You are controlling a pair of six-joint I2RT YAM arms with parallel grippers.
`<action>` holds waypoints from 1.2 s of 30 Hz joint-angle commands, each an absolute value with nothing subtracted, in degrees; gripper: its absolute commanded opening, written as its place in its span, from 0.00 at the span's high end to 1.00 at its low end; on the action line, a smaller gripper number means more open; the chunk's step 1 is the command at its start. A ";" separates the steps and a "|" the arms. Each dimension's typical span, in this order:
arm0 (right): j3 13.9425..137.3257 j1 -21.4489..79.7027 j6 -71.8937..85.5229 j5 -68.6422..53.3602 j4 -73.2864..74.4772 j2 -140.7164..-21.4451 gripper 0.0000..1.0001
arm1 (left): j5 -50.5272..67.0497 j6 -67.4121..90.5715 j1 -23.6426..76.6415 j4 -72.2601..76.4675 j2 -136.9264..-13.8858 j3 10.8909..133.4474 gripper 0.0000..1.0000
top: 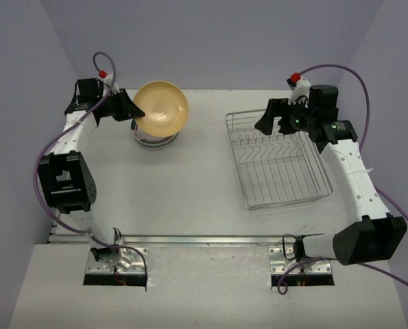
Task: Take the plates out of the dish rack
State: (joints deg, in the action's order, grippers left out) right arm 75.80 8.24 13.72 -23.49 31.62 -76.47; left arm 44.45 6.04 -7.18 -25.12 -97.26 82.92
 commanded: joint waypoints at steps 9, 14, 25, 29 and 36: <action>71.55 4.12 10.39 -18.47 30.15 -69.35 0.01 | 34.13 8.03 -12.39 -27.00 -114.24 95.34 0.96; 72.05 4.13 10.09 -18.37 30.89 -69.93 0.01 | 30.53 6.86 -12.57 -28.56 -114.65 94.46 0.58; 72.25 4.13 8.92 -8.23 29.67 -68.96 0.01 | 23.53 -0.43 -12.52 -30.35 -97.73 93.79 0.00; 69.15 3.79 7.40 -2.86 28.41 -67.37 0.01 | 21.50 -7.09 -11.53 -31.10 -89.76 87.97 0.00; 60.73 2.64 5.59 1.81 25.70 -63.16 0.01 | 19.44 -11.16 -11.60 -26.87 -69.66 69.12 0.00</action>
